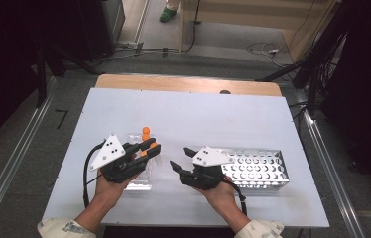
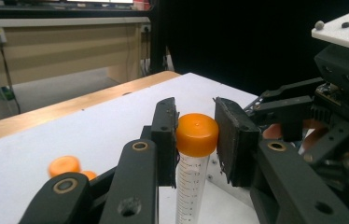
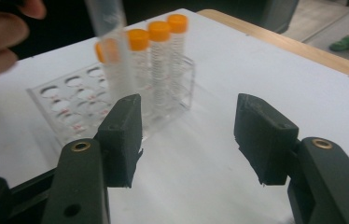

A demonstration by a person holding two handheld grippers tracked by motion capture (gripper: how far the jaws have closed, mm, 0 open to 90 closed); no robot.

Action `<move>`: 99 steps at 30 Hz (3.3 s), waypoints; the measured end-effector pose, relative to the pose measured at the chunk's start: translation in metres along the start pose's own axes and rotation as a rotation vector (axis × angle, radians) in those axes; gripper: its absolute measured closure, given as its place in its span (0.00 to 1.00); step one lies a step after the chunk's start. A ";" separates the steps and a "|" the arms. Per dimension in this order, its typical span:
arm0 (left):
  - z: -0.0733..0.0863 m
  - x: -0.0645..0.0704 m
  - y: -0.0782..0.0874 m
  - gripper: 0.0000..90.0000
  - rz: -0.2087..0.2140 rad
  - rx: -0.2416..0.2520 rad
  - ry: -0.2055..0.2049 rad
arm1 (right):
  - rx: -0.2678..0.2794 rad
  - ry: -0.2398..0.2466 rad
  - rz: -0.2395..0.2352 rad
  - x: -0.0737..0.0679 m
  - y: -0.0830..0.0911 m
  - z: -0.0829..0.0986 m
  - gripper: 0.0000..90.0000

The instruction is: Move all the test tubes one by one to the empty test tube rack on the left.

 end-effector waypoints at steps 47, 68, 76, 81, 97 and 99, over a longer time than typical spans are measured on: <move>0.052 -0.018 0.020 0.78 -0.082 -0.102 -0.026 | 0.038 -0.099 0.171 0.066 0.056 0.018 0.40; 0.036 -0.023 0.028 0.46 -0.104 -0.011 0.010 | 0.039 -0.112 0.192 0.075 0.059 0.022 0.39; 0.035 -0.036 0.030 0.36 -0.158 -0.010 0.031 | 0.024 -0.148 0.239 0.092 0.065 0.033 0.34; 0.036 -0.041 0.031 0.35 -0.171 -0.012 0.039 | 0.017 -0.161 0.262 0.100 0.070 0.038 0.32; 0.034 -0.054 0.038 0.30 -0.231 0.000 0.054 | 0.008 -0.190 0.302 0.114 0.083 0.047 0.29; 0.034 -0.057 0.039 0.29 -0.243 -0.002 0.055 | 0.008 -0.193 0.308 0.116 0.085 0.048 0.29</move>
Point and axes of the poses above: each handheld gripper's, and its own axes: y roughly backward along the jaws, z roughly out of its underside, x roughly to its right, the point moved 10 cm from there along -y, roughly forward along the jaws, and after that the axes turned 6 degrees about y, right-handed, at the moved point
